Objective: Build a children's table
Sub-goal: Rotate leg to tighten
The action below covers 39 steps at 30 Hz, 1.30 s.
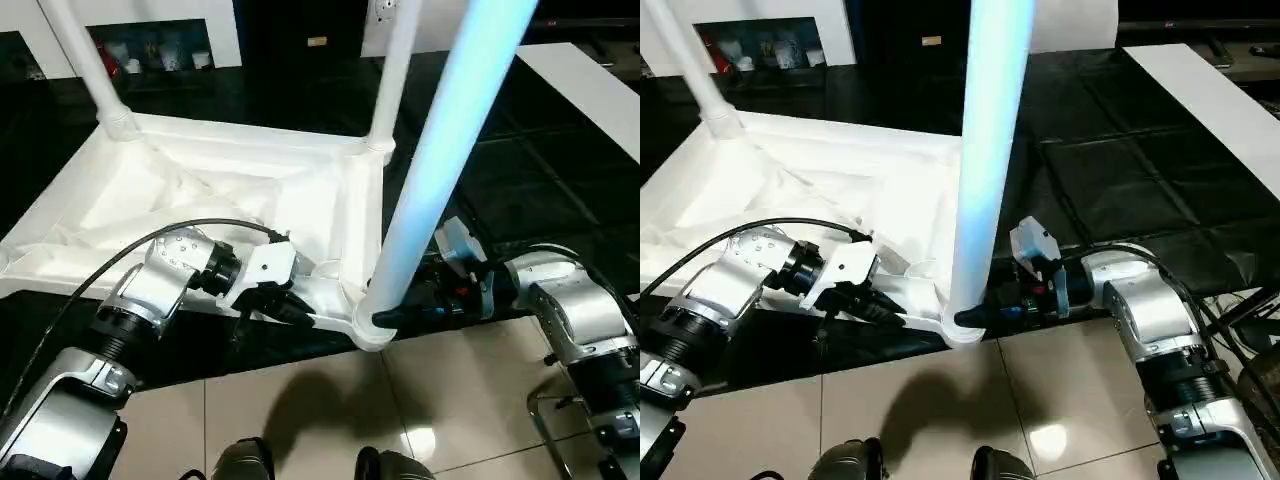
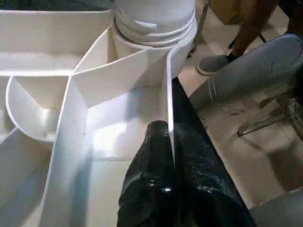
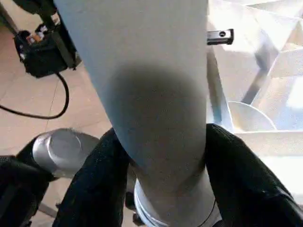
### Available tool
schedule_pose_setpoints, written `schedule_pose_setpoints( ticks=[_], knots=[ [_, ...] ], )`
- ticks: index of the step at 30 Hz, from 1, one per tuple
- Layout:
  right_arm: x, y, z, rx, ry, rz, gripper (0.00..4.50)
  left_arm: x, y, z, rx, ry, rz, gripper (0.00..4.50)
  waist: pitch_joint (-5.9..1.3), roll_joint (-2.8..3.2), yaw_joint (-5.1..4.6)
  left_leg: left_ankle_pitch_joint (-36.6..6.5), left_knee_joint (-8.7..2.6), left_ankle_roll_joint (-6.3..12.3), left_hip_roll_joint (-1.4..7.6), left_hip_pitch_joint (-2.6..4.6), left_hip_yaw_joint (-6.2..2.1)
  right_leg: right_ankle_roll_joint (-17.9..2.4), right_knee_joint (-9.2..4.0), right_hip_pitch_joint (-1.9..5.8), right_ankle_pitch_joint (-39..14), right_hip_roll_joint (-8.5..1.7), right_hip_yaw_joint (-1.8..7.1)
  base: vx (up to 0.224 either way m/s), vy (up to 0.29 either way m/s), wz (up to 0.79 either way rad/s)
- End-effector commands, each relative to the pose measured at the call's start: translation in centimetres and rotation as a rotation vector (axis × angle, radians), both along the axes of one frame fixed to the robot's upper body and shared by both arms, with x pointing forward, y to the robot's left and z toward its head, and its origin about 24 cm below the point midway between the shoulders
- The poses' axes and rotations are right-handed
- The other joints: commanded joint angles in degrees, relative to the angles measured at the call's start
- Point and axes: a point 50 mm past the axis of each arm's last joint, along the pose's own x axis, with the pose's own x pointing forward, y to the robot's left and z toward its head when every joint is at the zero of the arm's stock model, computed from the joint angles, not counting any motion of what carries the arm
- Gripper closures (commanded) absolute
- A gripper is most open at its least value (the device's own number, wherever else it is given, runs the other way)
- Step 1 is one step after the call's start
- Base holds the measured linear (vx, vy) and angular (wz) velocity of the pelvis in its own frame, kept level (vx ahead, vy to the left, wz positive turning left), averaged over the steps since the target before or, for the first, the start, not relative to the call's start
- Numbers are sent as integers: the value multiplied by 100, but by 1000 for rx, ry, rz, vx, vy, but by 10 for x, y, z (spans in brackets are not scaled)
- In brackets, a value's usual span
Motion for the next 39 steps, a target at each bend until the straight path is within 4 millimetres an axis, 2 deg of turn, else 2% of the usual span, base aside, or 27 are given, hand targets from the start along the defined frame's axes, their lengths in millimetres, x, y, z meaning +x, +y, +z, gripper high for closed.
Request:
schedule_pose_setpoints(
  ticks=[1,6,10,11,12,13,15,16,17,19,20,21,22,23,24,26,28,29,30,32,35,36,39],
  knots=[
    [-4,2,-3,-15,25,63,238,1,-6,5,12,-30,-41,450,-444,-67,-34,-895,-301,495,245,112,-24,-1287,-359,336,-1332,-461,292,0,0,0],
    [-7,7,0,44,66,54,250,4,-9,4,-22,-14,12,450,-438,-50,-29,-897,-305,474,244,119,-28,-1264,-366,333,-1407,-451,292,0,0,0],
    [-8,12,3,127,99,-12,252,7,-16,7,-76,3,81,450,-428,-61,-22,-903,-307,479,245,112,-29,-1289,-369,329,-1399,-455,289,0,0,0],
    [-7,15,2,145,102,-61,252,9,-19,7,-90,-3,112,450,-413,-62,-19,-952,-313,444,243,114,-27,-1238,-391,322,-1535,-456,294,0,0,0],
    [-6,18,1,156,94,-114,252,11,-22,8,-102,-7,143,450,-396,-29,-13,-998,-320,410,247,128,-32,-1227,-401,296,-1626,-464,296,0,0,0],
    [-1,27,-2,172,80,-245,252,15,-29,8,-113,-3,220,450,-394,-54,-44,-1062,-326,344,229,113,-38,-1176,-413,311,-1765,-461,293,0,0,0],
    [1,30,-3,173,74,-285,252,17,-30,8,-114,-2,243,450,-385,-73,-87,-1110,-343,227,206,108,-58,-1047,-445,311,-2064,-473,283,0,0,0],
    [4,35,-5,171,76,-350,252,18,-34,8,-128,5,276,450,-378,-63,-125,-1108,-356,189,194,83,-76,-955,-451,331,-2185,-470,275,0,0,0],
    [6,38,-6,171,81,-387,252,19,-36,9,-137,8,291,450,-384,-68,-177,-1136,-347,179,190,94,-66,-964,-461,309,-2129,-464,284,0,0,0],
    [12,45,-9,170,105,-494,252,22,-42,10,-155,10,340,450,-382,-67,-258,-1086,-350,170,179,80,-67,-1019,-443,319,-1959,-446,283,0,0,0],
    [16,52,-11,162,123,-563,252,25,-46,11,-163,10,389,450,-379,-45,-316,-1080,-351,163,169,69,-69,-1051,-440,321,-1877,-437,279,0,0,0],
    [22,59,-14,154,143,-653,252,30,-50,12,-174,3,449,450,-379,-51,-337,-1075,-348,162,161,60,-72,-1055,-440,322,-1870,-438,275,0,0,0],
    [22,59,-14,154,143,-653,252,30,-50,12,-174,3,449,450,-376,-39,-351,-1047,-346,143,153,68,-69,-1057,-438,322,-1853,-432,276,0,0,0],
    [30,71,-17,145,173,-777,252,37,-55,15,-192,-5,547,450,-379,-30,-383,-1023,-331,121,141,72,-59,-1059,-444,315,-1877,-435,284,0,0,0],
    [30,71,-17,145,173,-777,252,37,-55,15,-192,-5,547,450,-372,-32,-397,-1022,-339,109,138,65,-67,-1061,-457,309,-1907,-438,278,0,0,0],
    [36,78,-17,144,178,-864,252,41,-58,16,-201,-11,616,450,-387,-31,-407,-942,-333,150,140,71,-65,-1075,-447,326,-1696,-431,284,0,0,0],
    [41,83,-17,142,179,-926,252,44,-60,17,-203,-16,650,450,-400,-4,-447,-829,-332,218,157,77,-57,-1250,-403,319,-1188,-409,291,0,0,0],
    [46,87,-16,139,171,-979,252,45,-62,18,-202,-25,677,450,-410,-3,-433,-808,-326,249,150,87,-52,-1285,-398,338,-1050,-409,290,0,0,0],
    [49,90,-14,150,163,-994,252,46,-63,20,-202,-34,683,450,-408,-36,-446,-787,-327,269,153,73,-46,-1308,-390,341,-988,-416,296,0,0,0],
    [49,90,-14,150,163,-994,196,46,-63,20,-202,-34,683,450,-397,-13,-439,-826,-333,276,152,87,-49,-1313,-397,343,-1020,-419,292,0,0,0],
    [48,93,-10,152,102,-966,172,45,-63,21,-192,-50,674,450,-386,-18,-442,-895,-347,306,168,85,-50,-1279,-405,351,-1042,-424,296,0,0,0],
    [47,92,-10,154,96,-965,153,44,-62,20,-188,-51,669,450,-380,-14,-439,-913,-347,305,168,85,-49,-1271,-409,347,-1070,-425,297,0,0,0],
    [46,83,-12,159,68,-962,139,42,-57,18,-173,-57,647,450,-380,-19,-430,-942,-349,316,171,82,-47,-1231,-412,357,-1116,-431,304,0,0,0]
  ],
)
